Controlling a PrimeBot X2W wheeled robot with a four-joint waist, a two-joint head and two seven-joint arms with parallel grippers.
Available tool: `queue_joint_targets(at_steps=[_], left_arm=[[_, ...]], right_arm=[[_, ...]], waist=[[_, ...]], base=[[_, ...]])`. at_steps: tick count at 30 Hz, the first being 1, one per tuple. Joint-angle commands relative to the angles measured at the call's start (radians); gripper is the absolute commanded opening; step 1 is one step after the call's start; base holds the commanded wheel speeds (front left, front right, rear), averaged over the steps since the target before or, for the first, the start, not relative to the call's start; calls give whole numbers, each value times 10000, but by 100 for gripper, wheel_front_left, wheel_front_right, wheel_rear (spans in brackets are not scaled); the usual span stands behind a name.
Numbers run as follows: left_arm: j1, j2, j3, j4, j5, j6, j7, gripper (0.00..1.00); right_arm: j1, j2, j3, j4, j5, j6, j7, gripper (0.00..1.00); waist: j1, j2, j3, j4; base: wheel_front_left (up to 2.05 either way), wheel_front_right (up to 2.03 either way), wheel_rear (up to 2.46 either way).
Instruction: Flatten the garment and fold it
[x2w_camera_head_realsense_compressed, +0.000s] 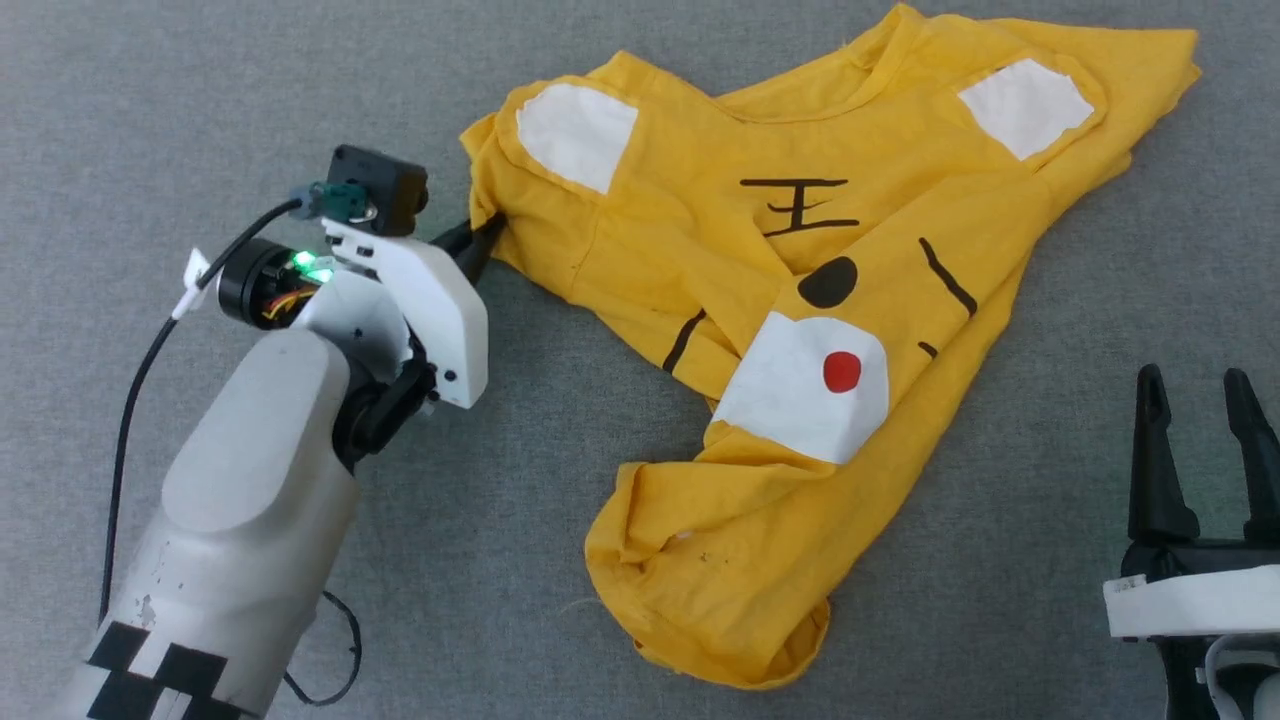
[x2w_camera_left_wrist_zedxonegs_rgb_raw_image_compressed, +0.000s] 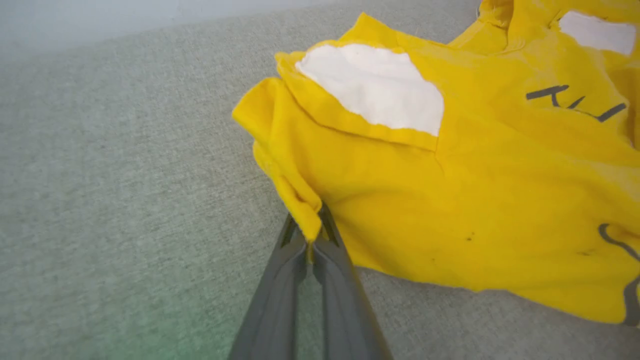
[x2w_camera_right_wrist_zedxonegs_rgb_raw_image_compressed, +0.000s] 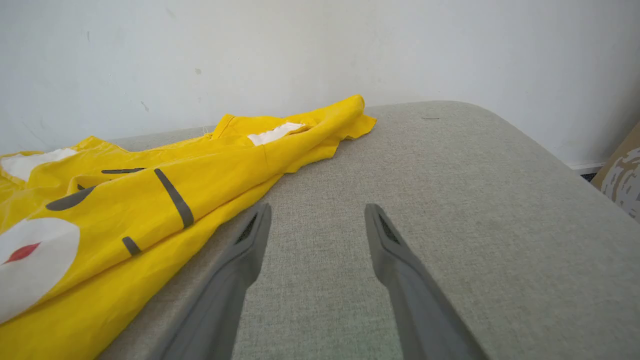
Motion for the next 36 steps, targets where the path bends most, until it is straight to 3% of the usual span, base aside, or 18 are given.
queue_joint_targets(at_steps=[1,4,10,14,16,18,23,24,25,26,31,36], left_arm=[[128,99,13,124,15,-39,-100,0],[261,409,291,-167,156,258,-735,0],[1687,1431,1069,-2515,803,1773,-1826,0],[3865,1855,1361,-4712,979,2951,-1592,0],[5160,1750,1265,-5628,781,3345,-1306,0],[6385,1452,893,-6254,395,3488,-940,0],[8011,749,-98,-6247,-783,3183,-18,0],[8042,667,-182,-6130,-874,3108,3,27],[8017,622,-254,-6045,-894,3036,-8,94],[7979,460,-179,-6019,-1042,3030,-132,100],[7769,246,476,-6329,-1845,2897,-387,100],[7428,782,1604,-7394,-2499,2826,-346,100]], right_arm=[[-103,22,-7,12,-53,-7,-28,100],[-49,22,-64,67,-84,-7,7,100],[175,22,-79,144,-29,-7,120,100],[276,22,-35,98,-2,-7,222,100],[283,22,-49,52,-7,-7,254,100],[290,22,-57,37,-28,-7,319,100],[248,22,-109,-2,-119,-7,483,100],[228,22,-115,-5,-139,-7,509,100],[209,22,-112,-9,-153,-7,538,100],[194,22,-109,-17,-165,-7,565,100],[194,22,-119,-5,-182,-7,629,100],[229,22,-73,17,-141,-7,638,100]], waist=[[-1,-1,-294,229],[-1,-1,-686,487],[-1,-1,-1328,1070],[-1,-1,-1395,1321],[-1,-1,-1339,1382],[-1,-1,-1270,1424],[-1,-1,-1141,1502],[-1,-1,-1141,1513],[-1,-1,-1147,1517],[-1,-1,-1158,1524],[-1,-1,-1328,1557],[-1,-1,-1420,1569]], base=[[0,0,0],[0,0,0],[0,0,0],[0,0,0],[0,0,0],[0,0,0],[0,0,0],[0,0,0],[0,0,0],[0,0,0],[0,0,0],[0,0,0]])
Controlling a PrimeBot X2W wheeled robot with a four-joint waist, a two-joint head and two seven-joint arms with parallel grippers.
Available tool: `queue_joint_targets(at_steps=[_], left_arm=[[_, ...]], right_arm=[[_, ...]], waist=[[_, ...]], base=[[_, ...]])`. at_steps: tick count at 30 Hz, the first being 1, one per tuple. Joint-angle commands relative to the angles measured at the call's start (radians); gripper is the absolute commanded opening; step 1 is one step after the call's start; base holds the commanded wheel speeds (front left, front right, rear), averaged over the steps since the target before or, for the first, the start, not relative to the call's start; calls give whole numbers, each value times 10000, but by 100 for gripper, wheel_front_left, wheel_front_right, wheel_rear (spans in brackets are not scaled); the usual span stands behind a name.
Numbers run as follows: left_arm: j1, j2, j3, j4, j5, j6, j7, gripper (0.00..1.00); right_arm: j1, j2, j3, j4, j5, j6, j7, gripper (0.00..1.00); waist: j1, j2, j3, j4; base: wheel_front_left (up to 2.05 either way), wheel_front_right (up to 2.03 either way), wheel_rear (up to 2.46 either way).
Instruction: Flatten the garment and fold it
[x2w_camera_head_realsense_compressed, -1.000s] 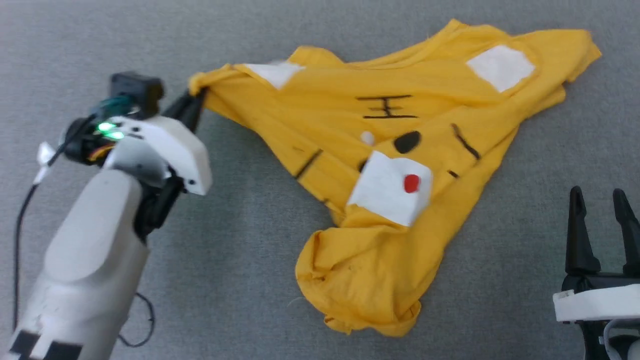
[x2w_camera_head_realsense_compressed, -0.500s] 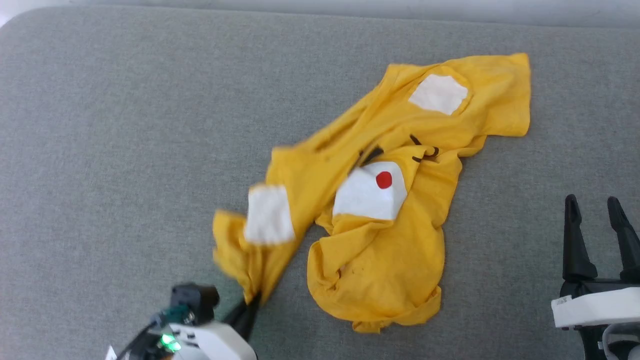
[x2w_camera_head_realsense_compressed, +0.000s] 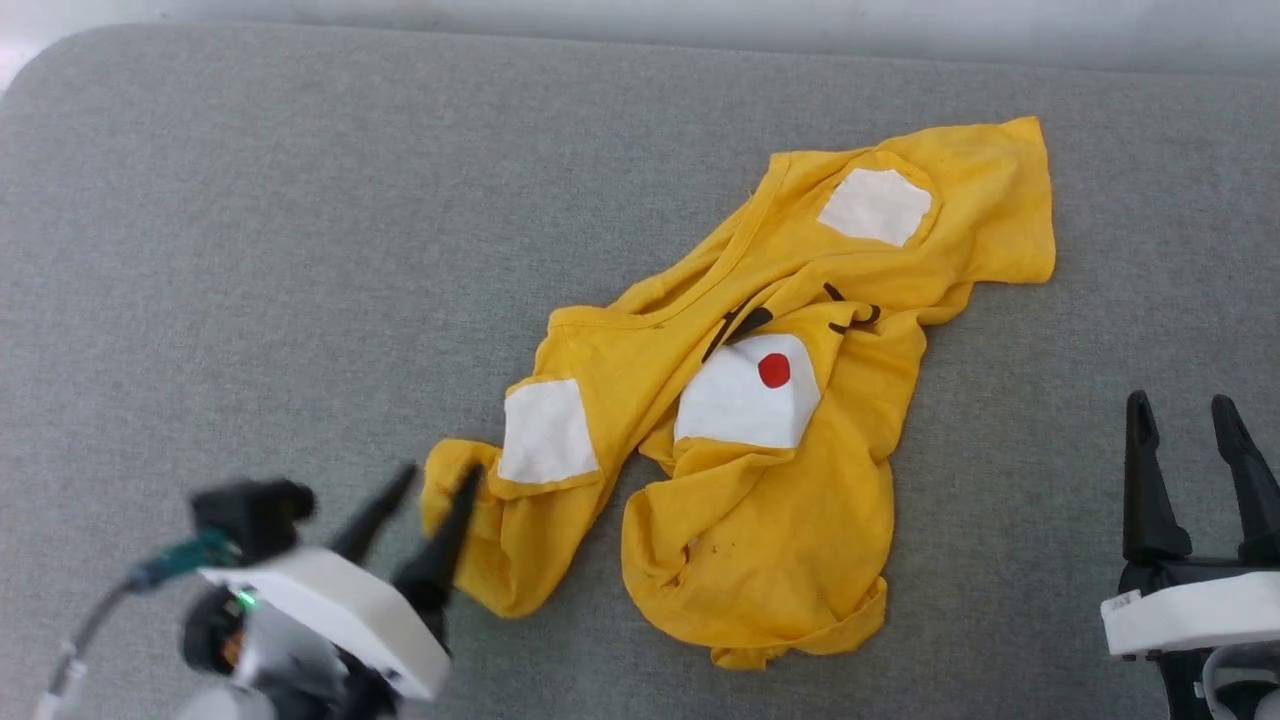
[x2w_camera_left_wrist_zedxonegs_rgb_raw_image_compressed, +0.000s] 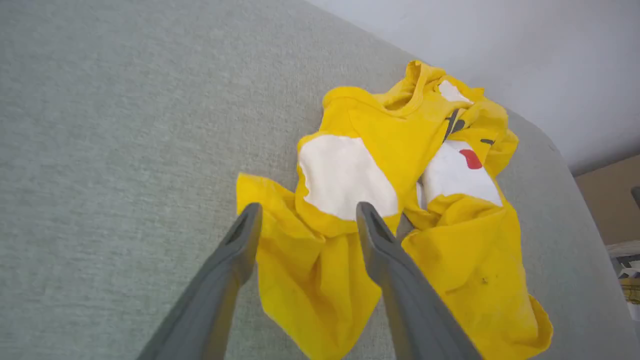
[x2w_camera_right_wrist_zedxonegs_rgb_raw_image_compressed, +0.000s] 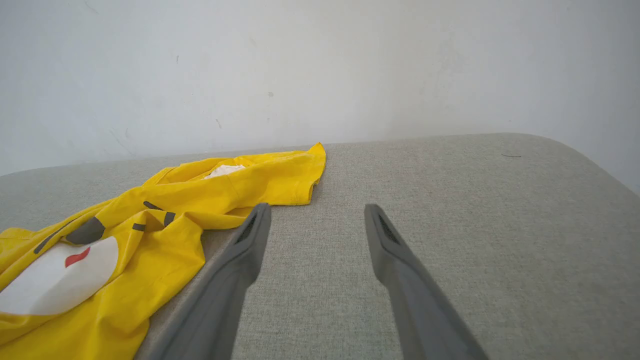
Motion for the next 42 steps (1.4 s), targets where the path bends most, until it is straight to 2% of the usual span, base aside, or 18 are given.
queue_joint_targets(at_steps=[1,3,7,12,16,22,23,25,33,39,42], left_arm=[[-330,188,226,-165,27,13,0,100],[-789,590,455,-216,488,130,-19,100],[-2081,819,245,318,1274,90,2,100],[-3753,516,-655,1678,1577,-521,527,100],[-4630,252,-1214,2767,1371,-1046,1256,100],[-5147,188,-1764,4294,1118,-1396,2488,100],[-5174,171,-1792,4498,1079,-1408,2577,83],[-5230,149,-1756,4771,1078,-1403,2463,0],[-5680,229,-1178,4725,1279,-1214,1219,0],[-6964,350,-557,4260,2767,-68,-927,0],[-7591,183,-641,4799,3283,168,-1588,0]], right_arm=[[-22,16,-10,-22,26,-7,3,100],[-55,16,35,-25,42,-7,-9,100],[-187,16,184,-47,42,-7,-22,100],[-345,16,287,-99,-26,-7,19,100],[-437,16,270,-143,-26,-7,18,100],[-473,16,210,-112,41,-7,-95,100],[-471,16,184,-92,50,-7,-122,100],[-464,16,161,-52,70,-7,-164,100],[-374,16,43,95,74,-7,-213,100],[-324,16,148,-11,20,-7,-125,100],[-415,16,236,-168,-62,-7,-28,100]], waist=[[1,1,13,11],[1,1,73,-5],[1,1,315,-105],[1,1,672,-374],[1,1,933,-684],[1,1,1094,-1030],[1,1,1079,-1066],[1,1,1017,-1127],[1,1,549,-1032],[1,1,611,-917],[1,1,888,-945]], base=[[0,0,0],[0,0,0],[0,0,0],[0,0,0],[0,0,0],[0,0,0],[0,0,0],[0,0,0],[0,0,0],[0,0,0],[0,0,0]])
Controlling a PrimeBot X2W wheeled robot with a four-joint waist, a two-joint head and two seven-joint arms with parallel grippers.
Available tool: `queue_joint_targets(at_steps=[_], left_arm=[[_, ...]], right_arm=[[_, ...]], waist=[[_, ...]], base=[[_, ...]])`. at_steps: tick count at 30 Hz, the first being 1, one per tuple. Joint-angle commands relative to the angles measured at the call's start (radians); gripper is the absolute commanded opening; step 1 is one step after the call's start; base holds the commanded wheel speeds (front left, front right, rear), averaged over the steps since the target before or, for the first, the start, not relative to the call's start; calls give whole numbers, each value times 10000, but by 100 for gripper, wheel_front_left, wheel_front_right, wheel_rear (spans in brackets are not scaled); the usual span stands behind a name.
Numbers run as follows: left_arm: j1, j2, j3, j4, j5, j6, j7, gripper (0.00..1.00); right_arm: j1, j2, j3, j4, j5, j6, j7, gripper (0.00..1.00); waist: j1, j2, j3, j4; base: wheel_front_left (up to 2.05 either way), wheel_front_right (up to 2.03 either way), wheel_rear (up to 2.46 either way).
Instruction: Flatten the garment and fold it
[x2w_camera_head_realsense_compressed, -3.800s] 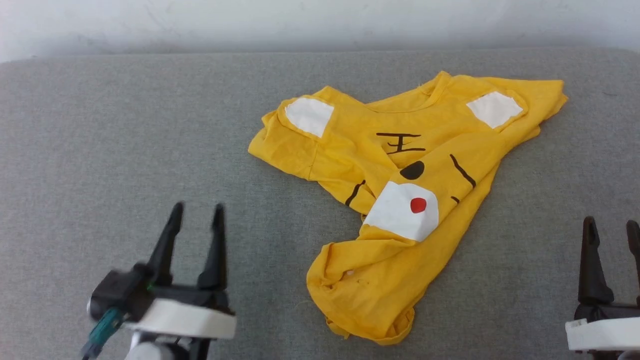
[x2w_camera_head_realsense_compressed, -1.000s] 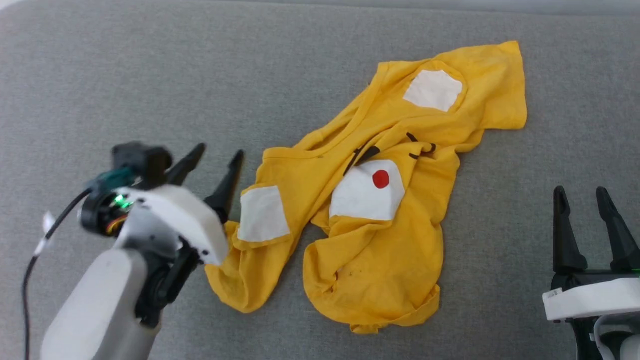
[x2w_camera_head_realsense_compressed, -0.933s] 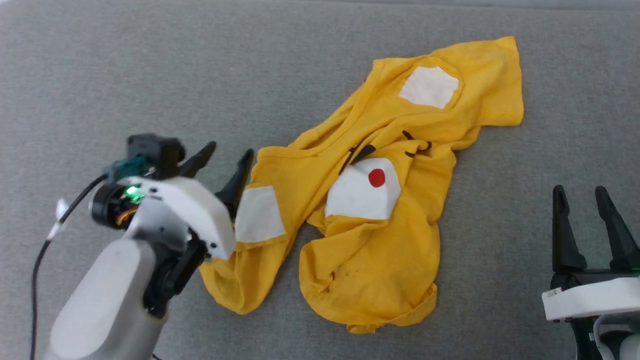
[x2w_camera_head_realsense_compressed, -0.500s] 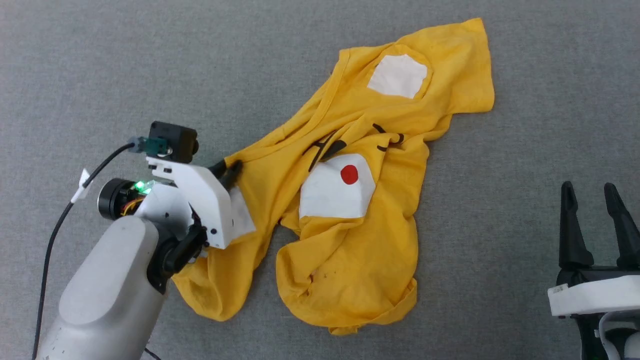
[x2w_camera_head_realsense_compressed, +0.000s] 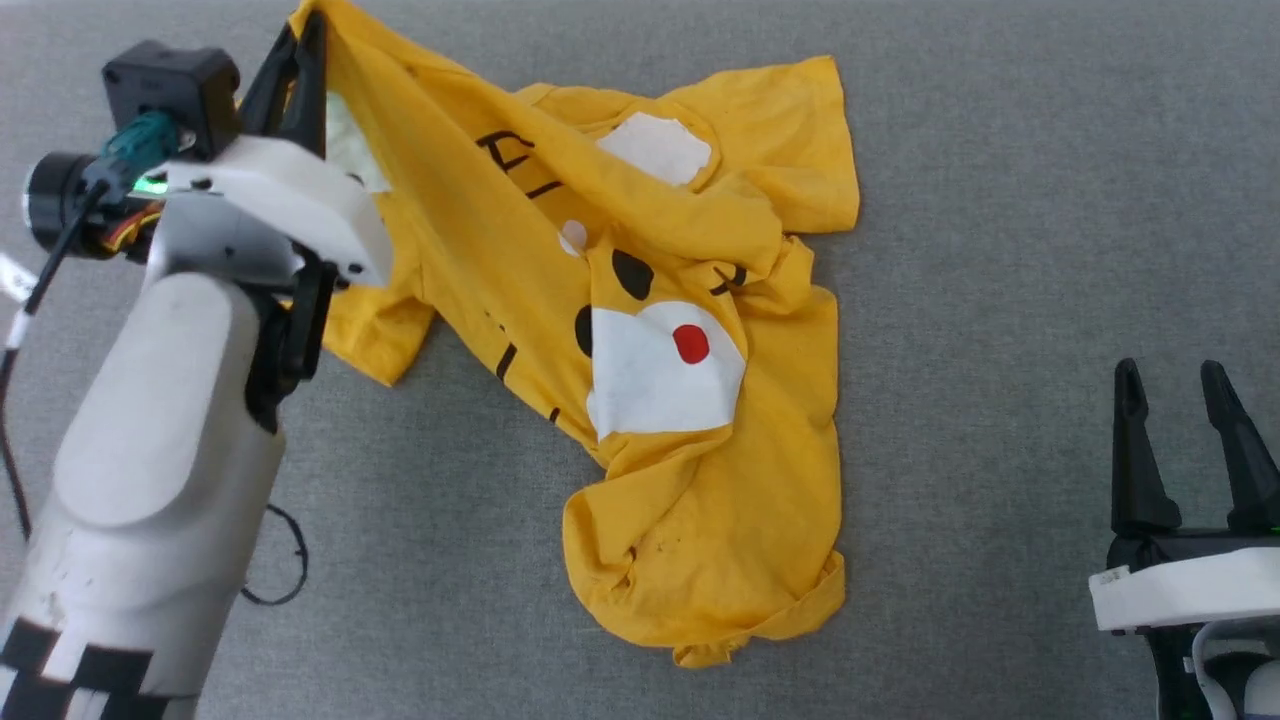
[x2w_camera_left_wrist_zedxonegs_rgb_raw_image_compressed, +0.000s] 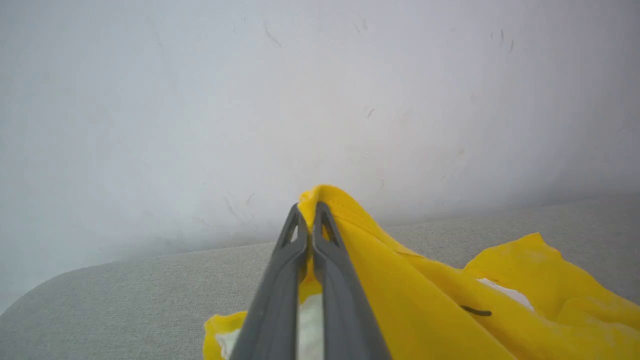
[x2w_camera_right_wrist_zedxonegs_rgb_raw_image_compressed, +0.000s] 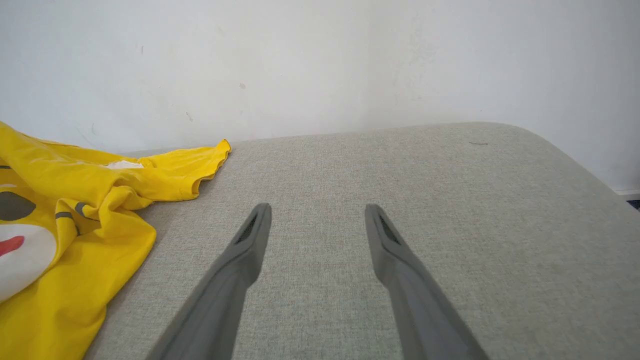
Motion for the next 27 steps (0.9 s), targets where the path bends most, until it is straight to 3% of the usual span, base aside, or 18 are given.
queue_joint_targets(at_steps=[1,3,4,6,12,19,23,27], left_arm=[[-85,-121,-52,193,36,53,-75,0],[-332,-377,-197,923,-3,-73,-161,0],[-407,-565,-226,1307,-125,-143,-173,23],[-497,-954,-277,1995,-384,-292,-217,100],[-585,-1693,-197,3045,-970,-753,-932,100],[-193,-1688,162,2527,-1279,-902,-1978,100],[580,-1325,271,1796,-1279,-595,-1840,100],[1331,-654,392,1539,-1407,-154,-623,100]], right_arm=[[-73,16,32,-74,-63,-7,18,100],[-140,16,108,-146,-123,-7,88,100],[-171,16,142,-169,-146,-7,116,100],[-230,16,188,-207,-177,-7,141,100],[-253,16,110,-211,-208,-7,141,100],[-90,16,112,49,-122,-7,105,100],[-4,16,118,154,-62,-7,113,100],[47,16,154,133,-60,-7,186,100]], waist=[[0,1,252,-68],[0,1,437,-154],[0,1,517,-199],[0,1,641,-273],[0,1,676,-228],[0,1,108,140],[0,1,-237,359],[0,1,-356,461]], base=[[0,0,0],[0,0,0],[0,0,0],[0,0,0],[0,0,0],[0,0,0],[0,0,0],[0,0,0]])
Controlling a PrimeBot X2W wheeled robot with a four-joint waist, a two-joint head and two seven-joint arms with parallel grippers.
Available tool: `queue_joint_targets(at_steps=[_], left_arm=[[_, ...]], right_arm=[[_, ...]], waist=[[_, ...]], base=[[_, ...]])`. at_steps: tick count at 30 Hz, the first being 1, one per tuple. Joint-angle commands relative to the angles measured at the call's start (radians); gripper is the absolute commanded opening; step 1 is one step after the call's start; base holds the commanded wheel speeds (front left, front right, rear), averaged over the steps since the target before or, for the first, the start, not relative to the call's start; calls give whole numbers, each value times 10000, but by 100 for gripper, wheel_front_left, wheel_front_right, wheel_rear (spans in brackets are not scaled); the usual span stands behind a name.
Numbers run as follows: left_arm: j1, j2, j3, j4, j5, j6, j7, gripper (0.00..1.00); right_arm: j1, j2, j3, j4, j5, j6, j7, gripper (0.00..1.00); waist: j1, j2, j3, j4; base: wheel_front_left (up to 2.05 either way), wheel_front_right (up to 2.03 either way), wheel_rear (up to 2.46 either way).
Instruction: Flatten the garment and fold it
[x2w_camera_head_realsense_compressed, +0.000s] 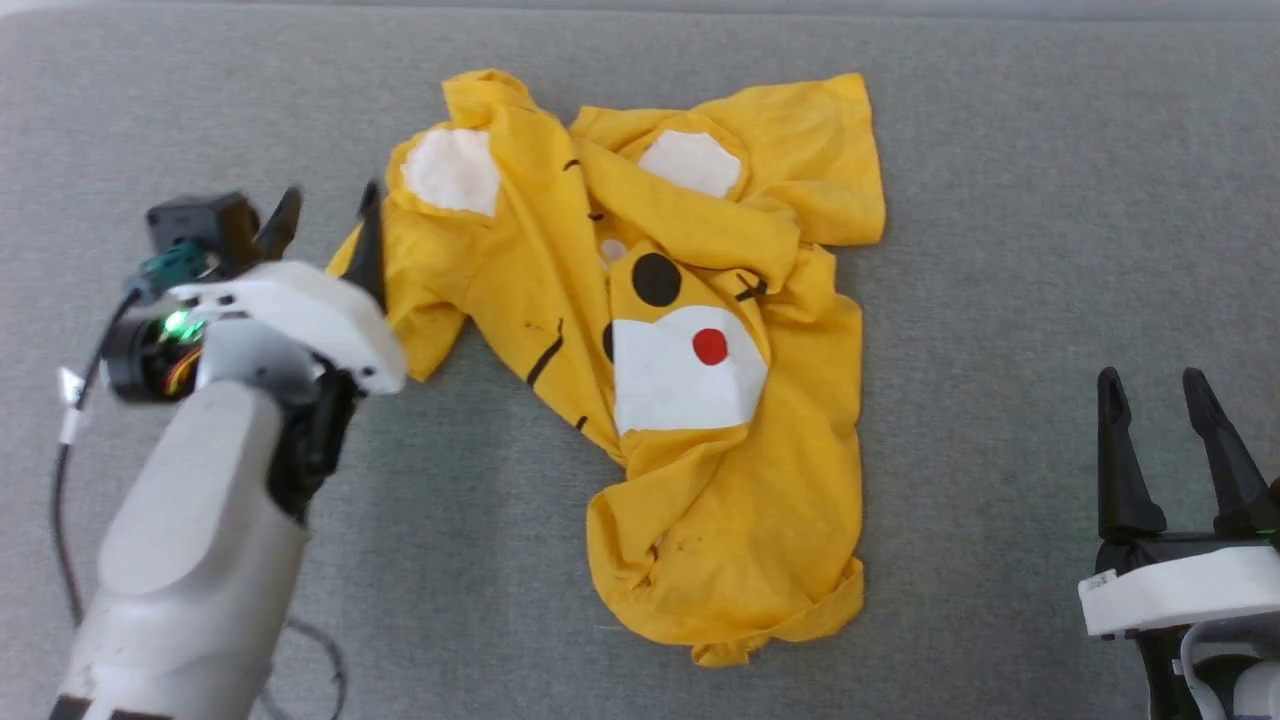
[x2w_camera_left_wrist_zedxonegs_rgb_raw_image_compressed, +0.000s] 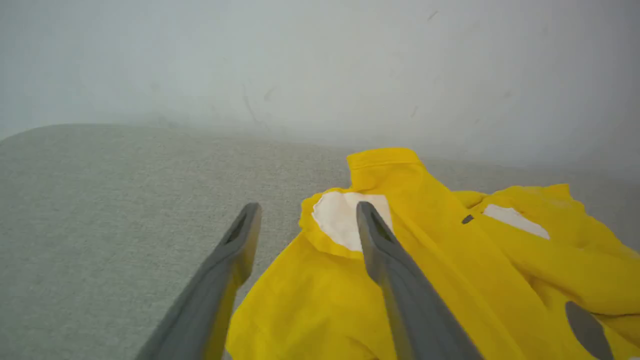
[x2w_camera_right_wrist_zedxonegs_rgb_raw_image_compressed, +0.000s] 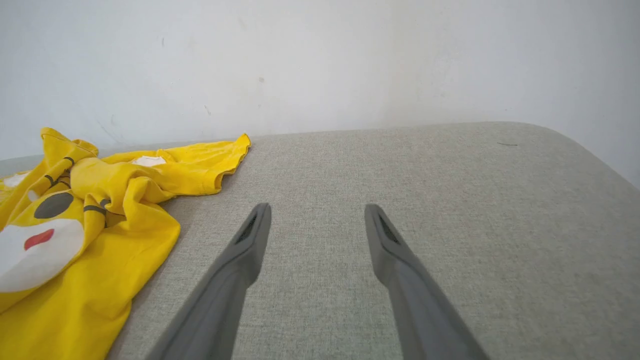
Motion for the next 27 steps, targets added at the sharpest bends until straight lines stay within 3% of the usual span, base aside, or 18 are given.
queue_joint_targets(at_steps=[1,7,15,23,24,25,27], left_arm=[[153,100,73,-84,-160,62,259,100],[363,482,63,-42,-654,277,2153,100],[189,369,99,415,-1462,458,3956,100],[15,-11,128,855,-2130,467,4890,100],[-2,-59,110,951,-2195,444,4994,54],[-33,-97,98,1009,-2231,388,4995,0],[-87,-138,51,1092,-2243,223,4900,0]], right_arm=[[61,16,-1,-29,60,-7,29,100],[110,16,4,-180,-35,-7,238,100],[90,17,-63,-562,-190,-7,497,100],[-50,17,-45,-701,-225,-7,607,100],[-78,17,-28,-711,-228,-7,614,100],[-108,17,-9,-719,-234,-7,619,100],[-162,17,5,-724,-250,-7,624,100]], waist=[[2,0,-108,136],[2,0,91,185],[2,0,486,156],[2,0,741,176],[2,0,774,165],[2,0,804,153],[2,0,841,129]], base=[[0,0,0],[0,0,0],[0,0,0],[0,0,0],[0,0,0],[0,0,0],[0,0,0]])
